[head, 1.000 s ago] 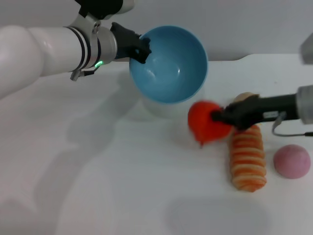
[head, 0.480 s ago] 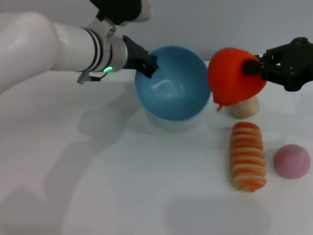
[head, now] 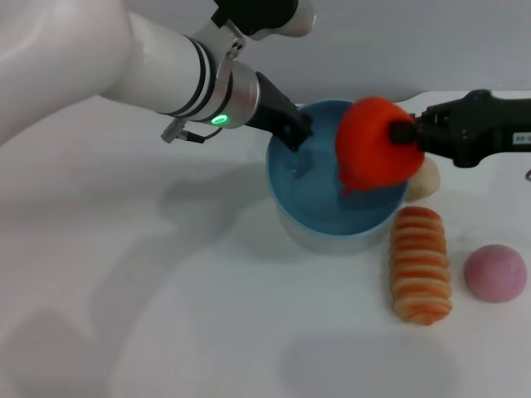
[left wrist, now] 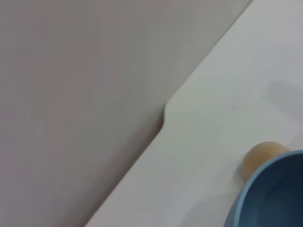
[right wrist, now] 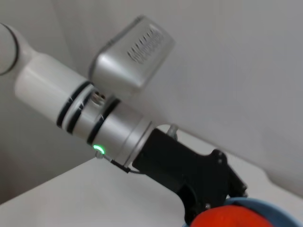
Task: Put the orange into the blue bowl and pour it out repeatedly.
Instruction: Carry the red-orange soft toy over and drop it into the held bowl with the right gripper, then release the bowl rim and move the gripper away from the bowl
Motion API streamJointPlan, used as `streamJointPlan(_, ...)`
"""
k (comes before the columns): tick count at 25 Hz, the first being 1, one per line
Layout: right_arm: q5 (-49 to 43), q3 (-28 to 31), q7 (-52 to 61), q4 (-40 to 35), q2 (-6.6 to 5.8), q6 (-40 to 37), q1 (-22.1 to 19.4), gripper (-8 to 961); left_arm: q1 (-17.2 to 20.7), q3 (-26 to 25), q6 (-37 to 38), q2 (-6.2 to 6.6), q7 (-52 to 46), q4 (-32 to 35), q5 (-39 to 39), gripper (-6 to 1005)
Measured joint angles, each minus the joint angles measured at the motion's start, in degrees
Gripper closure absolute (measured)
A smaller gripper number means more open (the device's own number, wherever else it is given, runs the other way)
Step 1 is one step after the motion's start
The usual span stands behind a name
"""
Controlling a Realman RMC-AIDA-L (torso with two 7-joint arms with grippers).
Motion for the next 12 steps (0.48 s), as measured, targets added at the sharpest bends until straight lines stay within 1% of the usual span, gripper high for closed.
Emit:
streamJointPlan(4,-0.8,0.1,-0.3,3.9,-0.13,2.2,1.1,912,-0.2,1.1,1.3,0.02,-0.2,1.1,-1.0,1000)
streamJointPlan(10,-0.6,0.2,-0.4,5.1,-0.02,3.9,1.2,909,-0.2,1.5,1.5,0.12,-0.2,0.9,-1.3,1000)
streamJointPlan(12,-0.3,0.2,-0.3,5.1,0.01,3.9,1.2,780,-0.1,1.4,1.5,0.13,-0.2,0.8,-1.4,1001)
